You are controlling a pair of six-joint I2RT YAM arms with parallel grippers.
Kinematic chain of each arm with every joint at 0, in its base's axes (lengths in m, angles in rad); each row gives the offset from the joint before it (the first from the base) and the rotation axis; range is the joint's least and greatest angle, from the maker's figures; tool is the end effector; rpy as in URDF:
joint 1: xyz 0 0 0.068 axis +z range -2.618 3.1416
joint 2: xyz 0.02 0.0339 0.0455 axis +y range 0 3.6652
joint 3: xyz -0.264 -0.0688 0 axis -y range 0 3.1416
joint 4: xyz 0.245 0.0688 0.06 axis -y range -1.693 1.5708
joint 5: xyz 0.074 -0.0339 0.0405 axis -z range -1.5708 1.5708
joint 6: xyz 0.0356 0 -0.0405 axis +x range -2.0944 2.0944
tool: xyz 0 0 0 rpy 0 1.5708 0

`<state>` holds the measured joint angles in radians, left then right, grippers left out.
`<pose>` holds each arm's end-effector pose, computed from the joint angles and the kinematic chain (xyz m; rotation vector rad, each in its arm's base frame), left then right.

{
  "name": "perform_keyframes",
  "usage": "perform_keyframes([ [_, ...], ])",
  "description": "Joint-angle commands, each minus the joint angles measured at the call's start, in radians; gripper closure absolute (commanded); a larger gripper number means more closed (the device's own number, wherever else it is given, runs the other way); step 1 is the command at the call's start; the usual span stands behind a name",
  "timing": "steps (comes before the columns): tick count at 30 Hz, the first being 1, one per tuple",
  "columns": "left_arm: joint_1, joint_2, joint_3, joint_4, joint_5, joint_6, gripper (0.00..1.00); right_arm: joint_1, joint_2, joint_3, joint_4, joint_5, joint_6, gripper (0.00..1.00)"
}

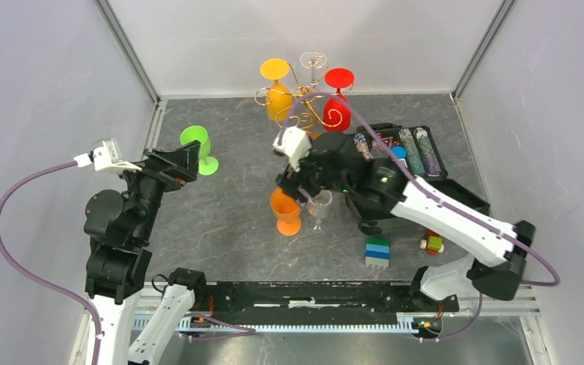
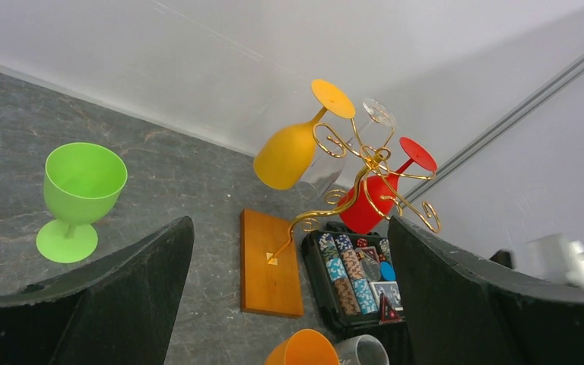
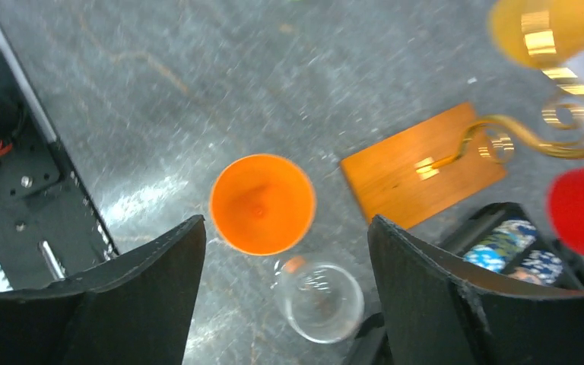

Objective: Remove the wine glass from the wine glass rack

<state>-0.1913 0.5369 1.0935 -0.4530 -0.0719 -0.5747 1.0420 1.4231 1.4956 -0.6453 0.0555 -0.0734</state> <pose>0.0774 -0.0124 0.4402 -0.3427 1.4533 -0.5687 0.1597 0.2694 0.3928 -1.1285 1.8717 0.5008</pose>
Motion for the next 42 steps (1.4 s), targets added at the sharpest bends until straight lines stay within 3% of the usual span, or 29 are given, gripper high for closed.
perform_keyframes([
  [1,0.004,0.004,-0.007,0.054,0.018,0.006,0.0,-0.081,-0.107,0.002,0.112,-0.018,0.002,0.16],
  [7,0.004,0.003,-0.015,0.061,0.024,0.007,0.0,-0.269,-0.186,0.011,0.219,0.016,0.108,0.07],
  [12,0.004,0.003,-0.029,0.069,0.029,0.001,0.0,-0.435,-0.154,0.053,0.274,0.019,0.241,0.02],
  [17,0.004,0.008,-0.033,0.071,0.032,0.004,0.0,-0.69,-0.094,0.034,0.406,-0.173,0.468,0.03],
  [20,0.004,0.011,-0.036,0.075,0.036,0.005,0.0,-0.809,-0.041,0.002,0.528,-0.327,0.61,0.1],
  [27,0.004,0.031,-0.049,0.087,0.045,0.003,0.0,-0.864,0.092,0.072,0.585,-0.42,0.697,0.18],
  [36,0.004,0.039,-0.049,0.096,0.052,0.006,0.0,-0.875,0.179,0.05,0.744,-0.544,0.794,0.47],
  [42,0.004,0.044,-0.049,0.099,0.053,0.005,0.0,-0.875,0.192,0.066,0.771,-0.548,0.793,0.51],
])
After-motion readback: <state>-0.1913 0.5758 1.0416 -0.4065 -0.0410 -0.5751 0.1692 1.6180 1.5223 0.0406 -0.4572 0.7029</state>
